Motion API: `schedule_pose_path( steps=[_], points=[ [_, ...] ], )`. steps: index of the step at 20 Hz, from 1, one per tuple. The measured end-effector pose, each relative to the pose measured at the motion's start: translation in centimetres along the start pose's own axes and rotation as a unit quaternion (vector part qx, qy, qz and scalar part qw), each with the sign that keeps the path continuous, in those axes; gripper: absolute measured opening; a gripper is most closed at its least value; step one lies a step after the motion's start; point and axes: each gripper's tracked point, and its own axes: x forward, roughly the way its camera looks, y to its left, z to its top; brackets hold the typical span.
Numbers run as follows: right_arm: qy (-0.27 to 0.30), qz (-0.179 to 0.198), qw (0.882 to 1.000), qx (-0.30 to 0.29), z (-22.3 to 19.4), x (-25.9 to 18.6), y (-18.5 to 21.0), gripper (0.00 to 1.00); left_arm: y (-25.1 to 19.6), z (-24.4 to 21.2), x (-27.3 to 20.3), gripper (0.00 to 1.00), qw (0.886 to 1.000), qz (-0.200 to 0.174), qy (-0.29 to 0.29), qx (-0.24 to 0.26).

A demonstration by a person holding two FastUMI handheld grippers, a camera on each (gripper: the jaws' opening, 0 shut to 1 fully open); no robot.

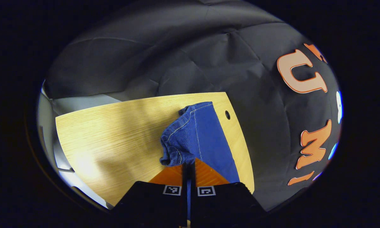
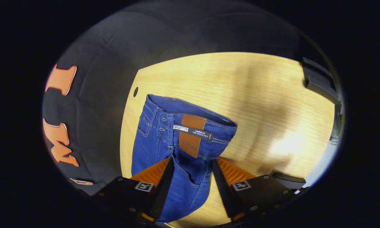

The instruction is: Grasp the waist and the cuffs of the jeans and fold them to make the two legs overlap; first hold the waist and fold one-third of the jeans toward the cuffs, then hold the cuffs and fold the remaining one-third in the same direction to finish folding.

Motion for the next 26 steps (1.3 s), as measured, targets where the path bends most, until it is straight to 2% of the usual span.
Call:
schedule_pose_path(
  steps=[3, 4, 6, 7, 8, 9, 10, 12, 15, 18, 20, 21, 23, 26],
  points=[
    [-0.008, -0.004, 0.998, 0.056, 0.0, 0.3, -0.2, 0.22, -0.4, 0.1, -0.3, 0.04, 1.0, -0.002, -0.003, 0.006],
    [-0.008, 0.016, 0.998, 0.056, -0.2, -0.1, 0.7, 0.18, -0.6, 0.4, -0.4, 0.04, 1.0, 0.0, -0.006, 0.009],
    [-0.006, 0.029, 0.999, 0.043, -0.3, -0.9, 1.7, 0.19, -0.5, 0.6, -0.6, 0.04, 1.0, 0.006, -0.012, 0.009],
    [-0.014, 0.025, 0.999, 0.034, 0.3, -1.3, 1.6, 0.18, -0.6, 0.6, -0.8, 0.04, 1.0, 0.007, -0.013, 0.006],
    [-0.017, 0.002, 0.999, 0.034, 0.5, -0.9, 0.9, 0.17, -0.8, 0.7, -0.9, 0.04, 1.0, 0.006, -0.015, 0.004],
    [-0.012, 0.0, 0.999, 0.039, 0.3, -1.9, 1.2, 0.1, -0.7, 0.7, -0.9, 0.04, 1.0, 0.008, -0.016, 0.006],
    [-0.005, 0.013, 0.999, 0.041, 0.0, -1.7, 2.3, 0.1, -0.5, 0.8, -1.0, 0.04, 1.0, 0.015, -0.017, 0.009],
    [-0.008, 0.005, 1.0, 0.03, -0.1, -2.3, 3.2, 0.1, -1.1, 0.7, -1.1, 0.04, 1.0, 0.012, -0.015, 0.01],
    [-0.006, -0.017, 0.999, 0.027, 0.4, -2.9, 3.8, 0.1, -0.9, 0.8, -1.2, 0.04, 0.999, 0.031, -0.011, 0.009],
    [0.006, -0.001, 0.999, 0.039, 0.7, -3.9, 5.9, 0.09, -1.9, 1.5, -1.4, 0.04, 0.999, 0.033, -0.012, 0.014],
    [0.017, -0.006, 0.999, 0.039, 1.0, -3.6, 7.9, 0.09, -2.7, 2.0, -1.5, 0.04, 0.999, 0.037, -0.011, 0.009],
    [0.022, -0.006, 0.999, 0.049, 1.2, -3.6, 8.7, 0.09, -3.2, 2.2, -1.5, 0.04, 0.999, 0.042, -0.01, 0.01],
    [0.035, -0.018, 0.998, 0.054, 1.4, -3.4, 9.6, 0.09, -3.1, 2.1, -1.2, 0.04, 0.997, 0.075, 0.002, 0.009],
    [0.049, -0.025, 0.998, 0.043, 2.0, -2.7, 11.3, 0.1, -5.5, 2.9, -0.6, 0.04, 0.998, 0.066, -0.001, -0.001]
  ],
)
